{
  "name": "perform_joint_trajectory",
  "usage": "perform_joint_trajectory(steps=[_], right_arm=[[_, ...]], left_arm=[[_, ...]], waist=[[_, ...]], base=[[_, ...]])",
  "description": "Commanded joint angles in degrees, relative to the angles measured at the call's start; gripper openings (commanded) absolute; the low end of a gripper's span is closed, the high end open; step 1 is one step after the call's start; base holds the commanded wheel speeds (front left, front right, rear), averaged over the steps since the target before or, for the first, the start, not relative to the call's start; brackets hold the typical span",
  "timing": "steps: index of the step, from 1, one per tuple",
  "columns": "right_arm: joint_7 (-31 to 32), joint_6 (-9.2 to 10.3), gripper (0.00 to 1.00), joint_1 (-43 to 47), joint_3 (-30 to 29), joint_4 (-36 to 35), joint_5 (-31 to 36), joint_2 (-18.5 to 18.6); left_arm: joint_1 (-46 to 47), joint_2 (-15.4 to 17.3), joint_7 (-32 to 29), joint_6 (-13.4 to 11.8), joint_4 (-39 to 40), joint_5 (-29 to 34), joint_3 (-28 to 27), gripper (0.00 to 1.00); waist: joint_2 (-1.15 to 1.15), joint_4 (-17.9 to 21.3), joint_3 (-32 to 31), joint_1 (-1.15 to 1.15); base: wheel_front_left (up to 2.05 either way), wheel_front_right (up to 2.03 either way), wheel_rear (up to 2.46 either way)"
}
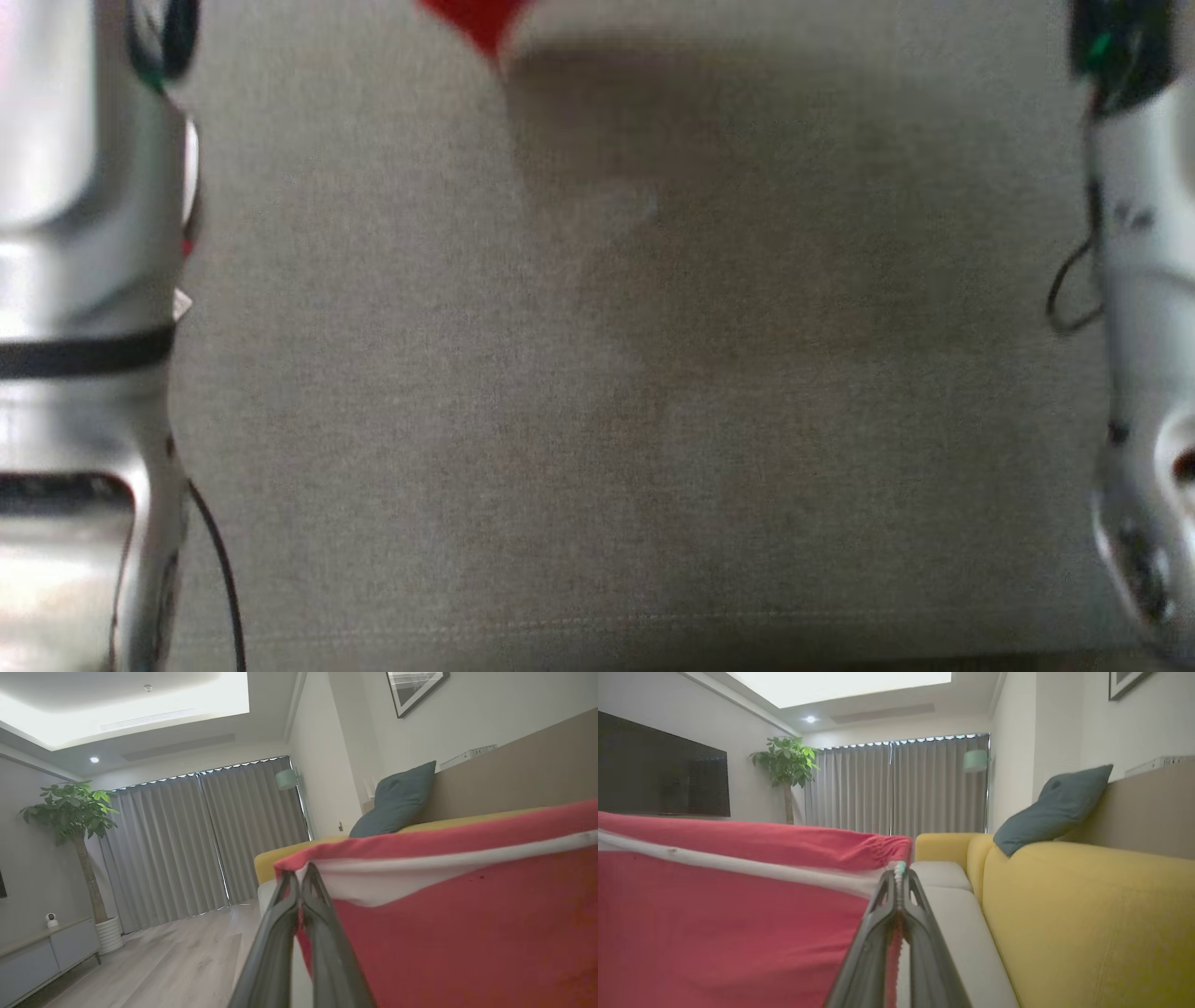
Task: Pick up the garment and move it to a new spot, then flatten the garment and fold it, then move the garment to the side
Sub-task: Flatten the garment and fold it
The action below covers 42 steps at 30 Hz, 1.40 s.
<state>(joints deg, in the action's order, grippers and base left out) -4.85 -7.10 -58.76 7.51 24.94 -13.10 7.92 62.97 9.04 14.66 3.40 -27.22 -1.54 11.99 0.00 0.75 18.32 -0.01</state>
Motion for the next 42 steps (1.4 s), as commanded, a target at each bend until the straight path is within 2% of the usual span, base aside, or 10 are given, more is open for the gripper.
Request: perform_joint_trajectory(steps=[1, 4, 7, 10, 16, 21, 29, 39, 42], right_arm=[[-2.44, -0.39, 0.0, -5.34, -0.54, -0.1, 1.73, -1.01], [-6.09, -0.39, 0.0, -10.33, -2.45, 5.18, 4.98, -1.14], [-7.81, -0.39, 0.0, -11.23, -3.08, 10.57, 6.31, -1.51], [-8.85, -0.39, 0.0, -7.27, -1.03, 16.03, 5.3, -1.89], [-9.77, -0.39, 0.0, 2.86, 2.07, 19.76, 0.93, -1.58], [-10.02, -0.39, 0.0, 12.35, 4.85, 19.72, -3.61, -1.53], [-10.12, -0.39, 0.0, 26.7, 9.6, 15.85, -10.48, -1.03], [-9.3, -0.39, 0.0, 39.79, 15.2, 11.06, -15.18, 1.14], [-8.62, -0.39, 0.0, 43.91, 16.45, 9.21, -16.34, 2.0]], left_arm=[[4.97, 2.02, 0.28, -1.16, 2.2, 0.68, -1.98, 0.0], [7.98, 1.16, 0.31, -2.71, 4.07, -0.13, -3.36, 0.0], [5.83, 0.05, 0.32, -2.59, 4.02, -1.43, -3.76, 0.0], [-2.18, -1.65, 0.32, -2.3, 2.51, -3.72, -4.73, 0.0], [-18.09, -3.93, 0.33, -1.74, 2.09, -5.14, -4.7, 0.0], [-30.41, -5.48, 0.33, -1.9, 1.54, -6.23, -3.69, 0.0], [-45.01, -6.12, 0.33, -4.03, 1.63, -10.14, -3.0, 0.0], [-55.14, -6.15, 0.33, -3.92, 1.6, -9.69, -1.25, 0.0], [-58.19, -6.15, 0.33, -4.63, 2.01, -10.46, -2.01, 0.0]], waist=[[0.0, -0.82, 4.13, 0.01], [0.0, -1.43, 6.12, 0.01], [0.0, -1.81, 6.46, 0.01], [0.0, -1.97, 6.15, 0.01], [0.0, -1.78, 4.41, 0.01], [0.0, -1.42, 1.59, 0.01], [0.0, -0.73, -4.4, 0.01], [0.0, -0.95, -11.26, 0.01], [0.0, -1.09, -13.63, 0.01]], base=[[0.0, 0.0, 0.0], [0.0, 0.0, 0.0], [0.0, 0.0, 0.0], [0.0, 0.0, 0.0], [0.0, 0.0, 0.0], [0.0, 0.0, 0.0], [0.0, 0.0, 0.0], [0.0, 0.0, 0.0], [0.0, 0.0, 0.0]])
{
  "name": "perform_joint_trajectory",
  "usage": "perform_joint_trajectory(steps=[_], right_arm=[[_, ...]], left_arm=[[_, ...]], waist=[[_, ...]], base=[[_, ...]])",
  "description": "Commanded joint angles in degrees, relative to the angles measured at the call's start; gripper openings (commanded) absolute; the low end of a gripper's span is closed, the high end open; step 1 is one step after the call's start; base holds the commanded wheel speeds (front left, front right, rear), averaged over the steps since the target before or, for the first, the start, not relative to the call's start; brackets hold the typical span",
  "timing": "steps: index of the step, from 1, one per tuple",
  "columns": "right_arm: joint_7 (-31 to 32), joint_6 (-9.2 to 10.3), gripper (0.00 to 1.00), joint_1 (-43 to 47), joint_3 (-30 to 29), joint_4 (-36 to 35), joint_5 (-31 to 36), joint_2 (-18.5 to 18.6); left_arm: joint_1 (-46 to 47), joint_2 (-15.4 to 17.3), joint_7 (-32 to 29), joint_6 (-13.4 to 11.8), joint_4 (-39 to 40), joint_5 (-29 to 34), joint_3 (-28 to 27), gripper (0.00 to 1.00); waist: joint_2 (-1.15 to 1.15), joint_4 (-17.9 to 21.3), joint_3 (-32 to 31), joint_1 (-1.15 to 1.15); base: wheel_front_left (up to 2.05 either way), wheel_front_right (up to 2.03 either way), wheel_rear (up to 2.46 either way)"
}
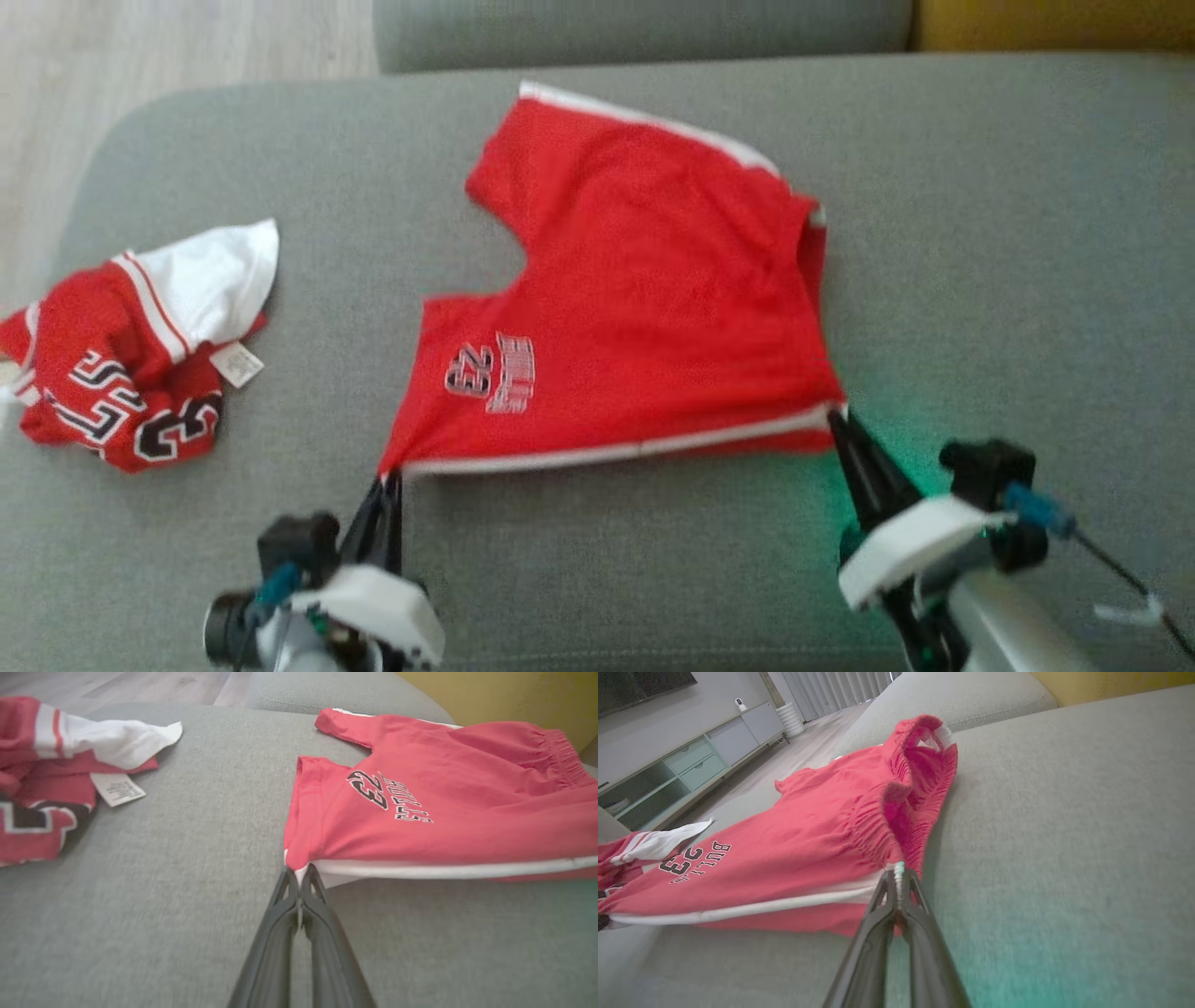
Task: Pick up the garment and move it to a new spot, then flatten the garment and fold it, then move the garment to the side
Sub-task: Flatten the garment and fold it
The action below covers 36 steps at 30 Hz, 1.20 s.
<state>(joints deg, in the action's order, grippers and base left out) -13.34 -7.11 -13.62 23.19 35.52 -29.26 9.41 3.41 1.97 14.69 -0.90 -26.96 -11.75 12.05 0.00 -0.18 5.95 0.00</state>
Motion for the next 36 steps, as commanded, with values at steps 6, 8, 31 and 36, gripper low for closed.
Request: perform_joint_trajectory(steps=[6, 8, 31, 36], right_arm=[[2.44, -0.37, 0.0, 5.82, 3.37, -5.96, -1.55, 1.69], [3.24, -0.37, 0.0, 7.72, 3.47, -7.81, -1.78, 2.08], [4.68, -0.37, 0.0, -4.81, -6.65, -14.22, -1.66, -6.21], [3.0, -0.37, 0.0, -10.48, -5.21, -10.9, -4.81, -6.5]], left_arm=[[-3.74, 0.91, 0.3, -0.18, 2.99, 0.31, -3.0, 0.0], [-5.0, 0.91, 0.3, 0.03, 3.69, 0.82, -3.09, 0.0], [34.97, 9.66, -1.48, 7.47, -4.12, 11.11, 2.15, 0.0], [45.27, 11.48, -2.01, 8.21, -11.04, 11.56, 6.18, 0.0]], waist=[[0.0, -0.23, -4.8, 0.0], [0.0, -0.1, -5.26, 0.0], [0.0, 7.01, 8.35, 0.0], [0.0, 8.91, 12.39, 0.0]], base=[[0.0, 0.0, 0.0], [0.0, 0.0, 0.0], [0.0, 0.0, 0.0], [0.0, 0.0, 0.0]])
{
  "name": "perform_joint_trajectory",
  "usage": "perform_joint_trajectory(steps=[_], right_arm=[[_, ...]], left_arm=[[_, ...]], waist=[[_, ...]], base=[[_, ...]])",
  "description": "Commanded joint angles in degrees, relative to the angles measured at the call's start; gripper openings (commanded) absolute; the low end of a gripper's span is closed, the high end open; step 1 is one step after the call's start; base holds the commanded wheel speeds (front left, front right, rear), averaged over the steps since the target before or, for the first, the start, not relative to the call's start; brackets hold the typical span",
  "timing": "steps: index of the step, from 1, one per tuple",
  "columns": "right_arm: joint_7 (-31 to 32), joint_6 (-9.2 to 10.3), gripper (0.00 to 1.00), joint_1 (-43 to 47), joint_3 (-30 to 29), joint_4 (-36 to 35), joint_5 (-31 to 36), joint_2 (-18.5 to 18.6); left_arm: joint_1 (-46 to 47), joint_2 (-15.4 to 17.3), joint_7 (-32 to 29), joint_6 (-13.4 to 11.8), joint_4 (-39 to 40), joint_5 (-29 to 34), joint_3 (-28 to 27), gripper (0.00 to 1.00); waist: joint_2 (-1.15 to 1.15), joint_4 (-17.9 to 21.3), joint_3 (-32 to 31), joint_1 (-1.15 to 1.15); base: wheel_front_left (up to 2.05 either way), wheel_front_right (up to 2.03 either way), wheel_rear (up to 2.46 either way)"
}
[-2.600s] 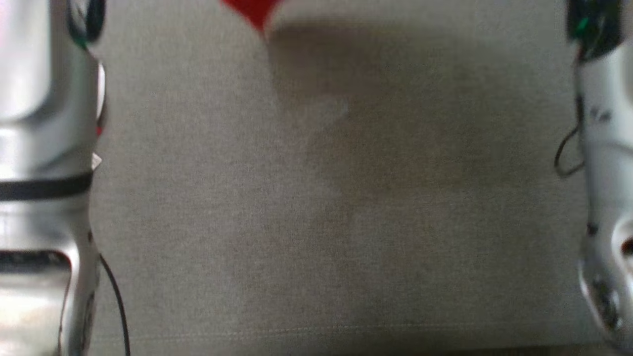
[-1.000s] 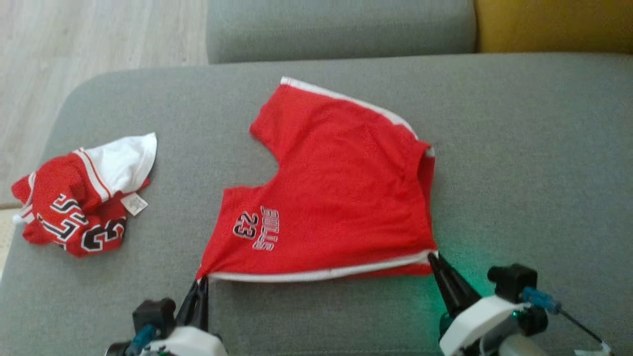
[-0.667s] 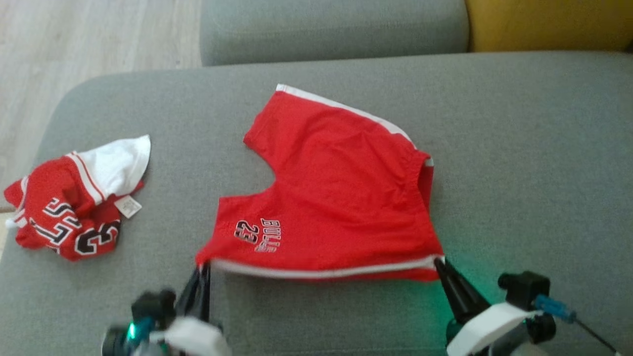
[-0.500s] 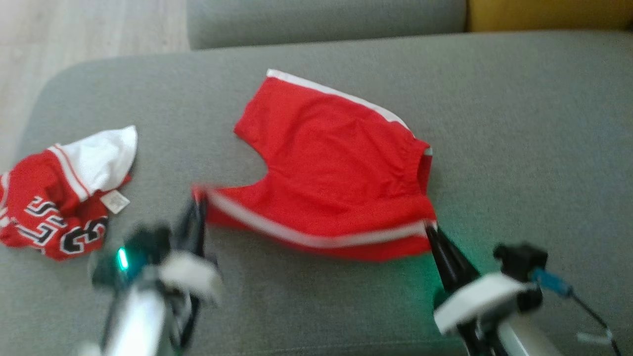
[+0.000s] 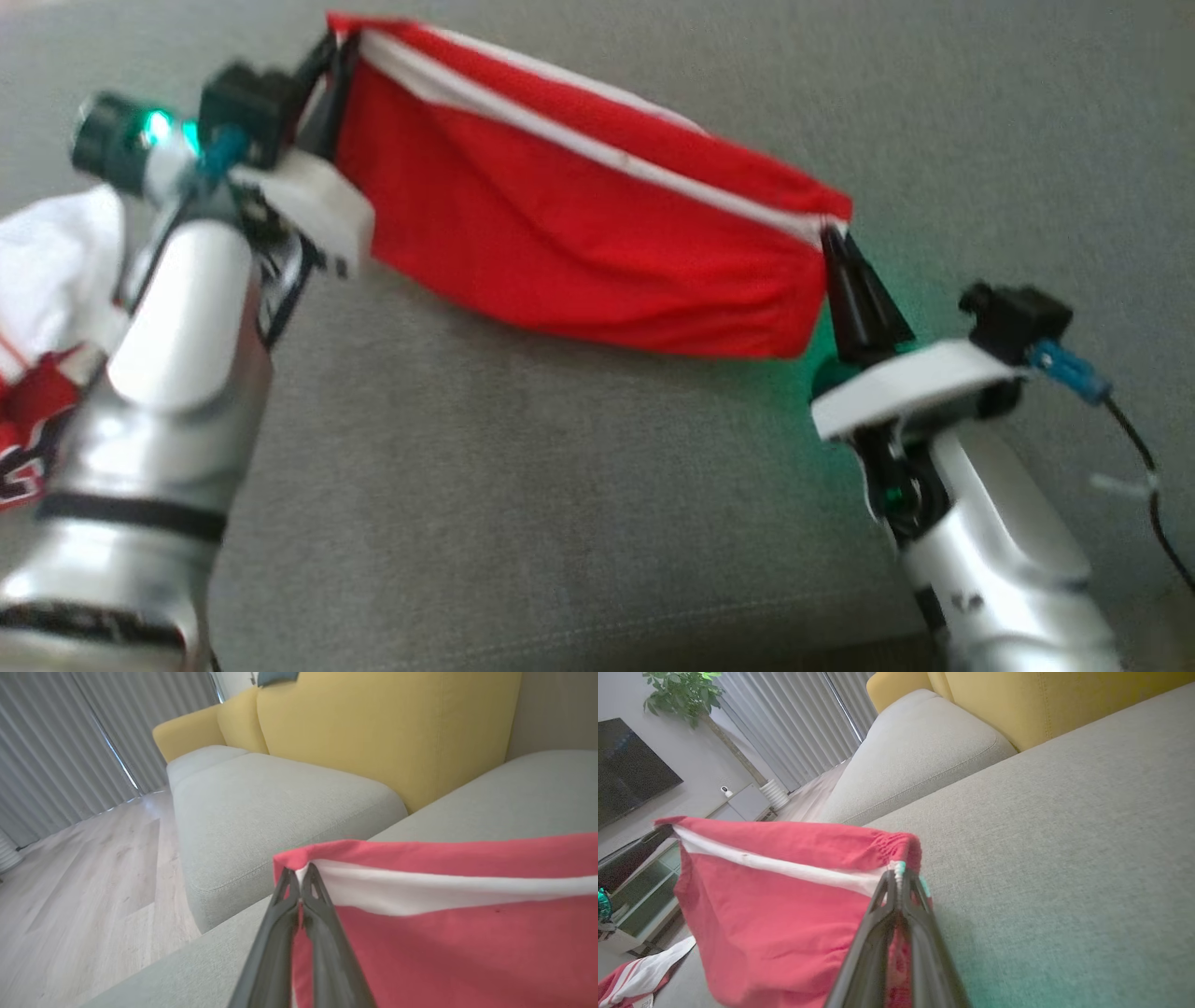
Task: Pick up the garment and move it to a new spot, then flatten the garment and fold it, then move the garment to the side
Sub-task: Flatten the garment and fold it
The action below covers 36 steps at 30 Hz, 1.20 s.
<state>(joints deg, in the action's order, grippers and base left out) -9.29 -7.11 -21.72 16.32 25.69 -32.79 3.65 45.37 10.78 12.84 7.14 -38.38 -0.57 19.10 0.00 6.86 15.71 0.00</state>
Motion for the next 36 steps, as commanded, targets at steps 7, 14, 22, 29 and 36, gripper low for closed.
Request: perform_joint_trajectory(steps=[7, 14, 22, 29, 36], right_arm=[[-3.34, -0.37, 0.0, -9.31, 7.66, 2.65, -6.76, -0.76], [-5.33, -0.37, 0.0, -15.5, 11.64, 6.66, -12.06, -0.77], [-5.69, -0.37, 0.0, -18.5, 11.02, 7.7, -13.63, -0.77], [-5.7, -0.37, 1.0, -18.16, 8.53, 5.9, -8.41, -0.77], [-5.7, -0.37, 1.0, -14.87, 4.04, 3.77, -3.8, -0.77]], left_arm=[[11.87, 4.84, -0.61, 0.32, -8.11, -1.12, 4.27, 0.0], [18.83, 7.04, 0.1, 0.34, -14.59, -4.46, 9.79, 0.0], [24.21, 7.51, 1.25, -0.64, -21.25, -5.03, 10.16, 0.0], [24.0, 6.03, 1.97, -2.33, -23.46, -6.13, 9.77, 1.0], [19.33, 3.14, 2.13, -4.84, -22.59, -10.0, 6.81, 1.0]], waist=[[0.0, 4.19, 6.74, 0.0], [0.0, 5.78, 9.86, 0.0], [0.0, 7.09, 11.77, 0.0], [0.0, 6.95, 12.37, 0.0], [0.0, 4.83, 10.22, 0.0]], base=[[0.0, 0.0, 0.0], [0.0, 0.0, 0.0], [0.0, 0.0, 0.0], [0.0, 0.0, 0.0], [0.0, 0.0, 0.0]])
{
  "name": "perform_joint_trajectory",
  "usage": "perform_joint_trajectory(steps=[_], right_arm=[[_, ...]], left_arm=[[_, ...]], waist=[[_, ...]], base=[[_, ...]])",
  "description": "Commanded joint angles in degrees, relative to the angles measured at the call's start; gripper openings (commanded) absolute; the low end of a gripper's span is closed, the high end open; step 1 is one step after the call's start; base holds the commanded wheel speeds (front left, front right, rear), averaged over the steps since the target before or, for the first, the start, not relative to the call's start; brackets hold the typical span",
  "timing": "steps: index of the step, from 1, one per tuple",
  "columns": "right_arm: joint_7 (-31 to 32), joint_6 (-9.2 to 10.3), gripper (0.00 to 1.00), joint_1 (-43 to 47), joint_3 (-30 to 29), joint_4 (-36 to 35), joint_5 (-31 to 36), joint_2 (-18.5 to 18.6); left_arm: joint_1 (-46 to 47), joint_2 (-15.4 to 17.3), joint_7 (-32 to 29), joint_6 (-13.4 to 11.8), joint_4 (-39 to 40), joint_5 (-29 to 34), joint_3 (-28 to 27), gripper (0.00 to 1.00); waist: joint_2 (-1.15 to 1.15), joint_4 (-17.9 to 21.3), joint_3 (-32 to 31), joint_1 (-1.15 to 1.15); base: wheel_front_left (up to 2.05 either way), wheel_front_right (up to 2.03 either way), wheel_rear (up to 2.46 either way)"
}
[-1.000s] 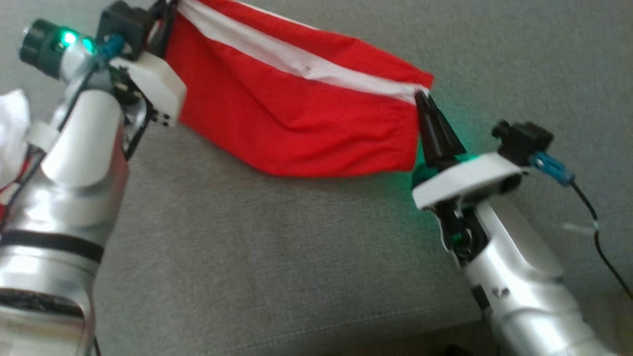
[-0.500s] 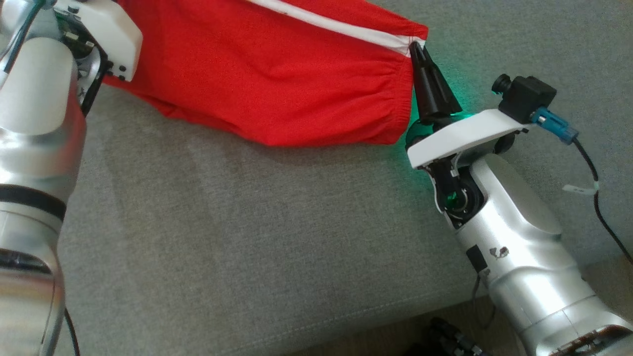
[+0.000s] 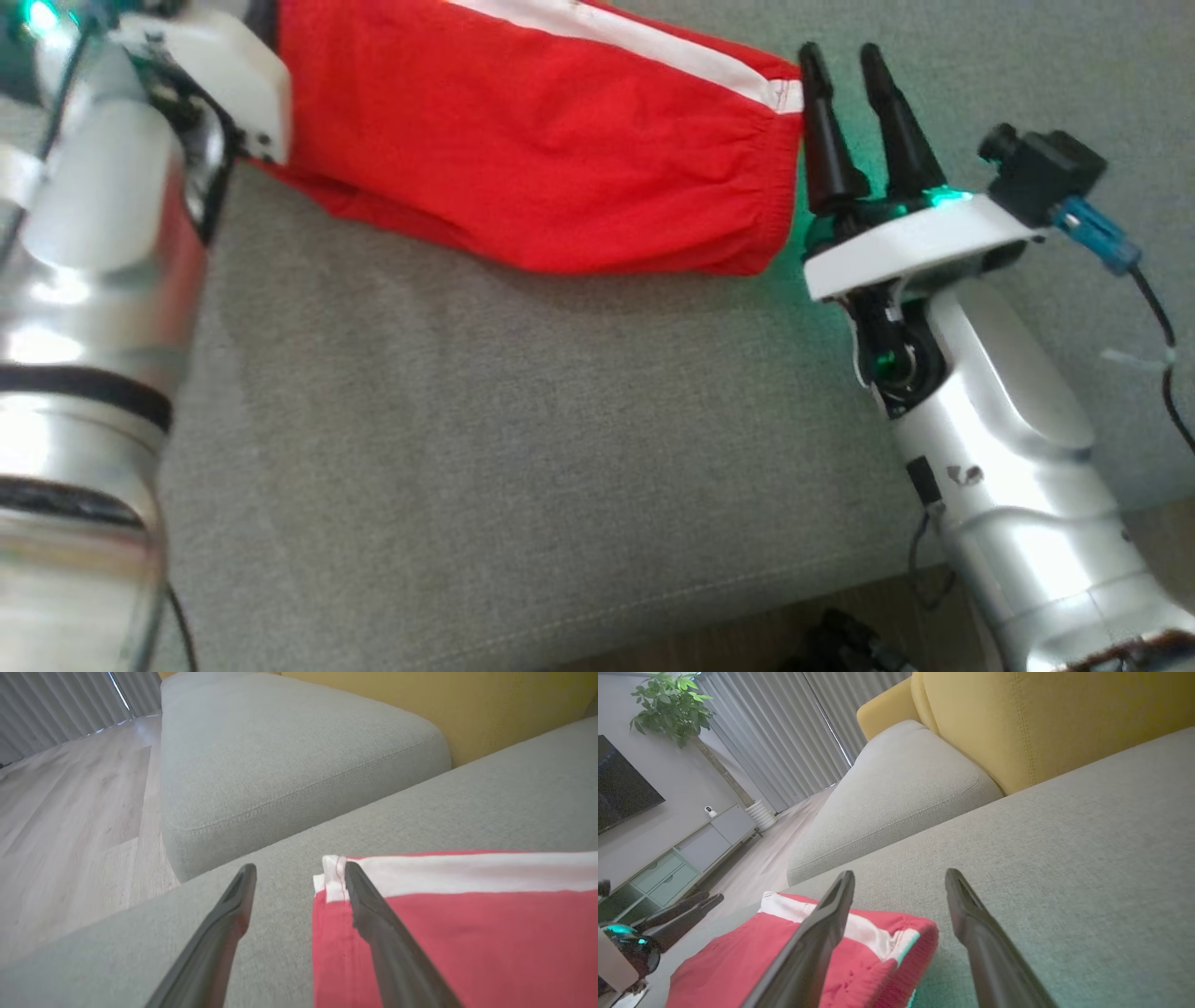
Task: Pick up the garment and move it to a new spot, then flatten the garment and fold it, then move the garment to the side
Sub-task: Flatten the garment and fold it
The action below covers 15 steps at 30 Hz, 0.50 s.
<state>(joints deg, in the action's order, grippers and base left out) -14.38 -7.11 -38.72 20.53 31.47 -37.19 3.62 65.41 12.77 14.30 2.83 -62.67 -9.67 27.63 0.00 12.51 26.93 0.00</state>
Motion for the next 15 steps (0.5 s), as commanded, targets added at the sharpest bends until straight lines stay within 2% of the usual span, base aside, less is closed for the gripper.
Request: perform_joint_trajectory(steps=[1, 7, 15], right_arm=[[-0.62, -0.37, 1.0, 2.87, -0.97, -2.31, 1.03, -0.74], [-0.62, -0.37, 1.0, 7.4, -5.5, -2.52, 3.99, -0.74], [-0.62, -0.37, 1.0, 9.53, -8.01, -2.89, 5.94, -0.74]], left_arm=[[-1.87, 0.57, 0.68, -0.66, 1.6, -1.57, -2.13, 1.0], [-9.24, -3.08, 0.69, -1.39, 1.04, -6.13, -5.19, 1.0], [-13.82, -3.38, 0.69, -2.74, -0.75, -8.11, -6.81, 1.0]], waist=[[0.0, -1.09, -1.41, 0.0], [0.0, -2.03, -3.67, 0.0], [0.0, -1.14, -3.9, 0.0]], base=[[0.0, 0.0, 0.0], [0.0, 0.0, 0.0], [0.0, 0.0, 0.0]])
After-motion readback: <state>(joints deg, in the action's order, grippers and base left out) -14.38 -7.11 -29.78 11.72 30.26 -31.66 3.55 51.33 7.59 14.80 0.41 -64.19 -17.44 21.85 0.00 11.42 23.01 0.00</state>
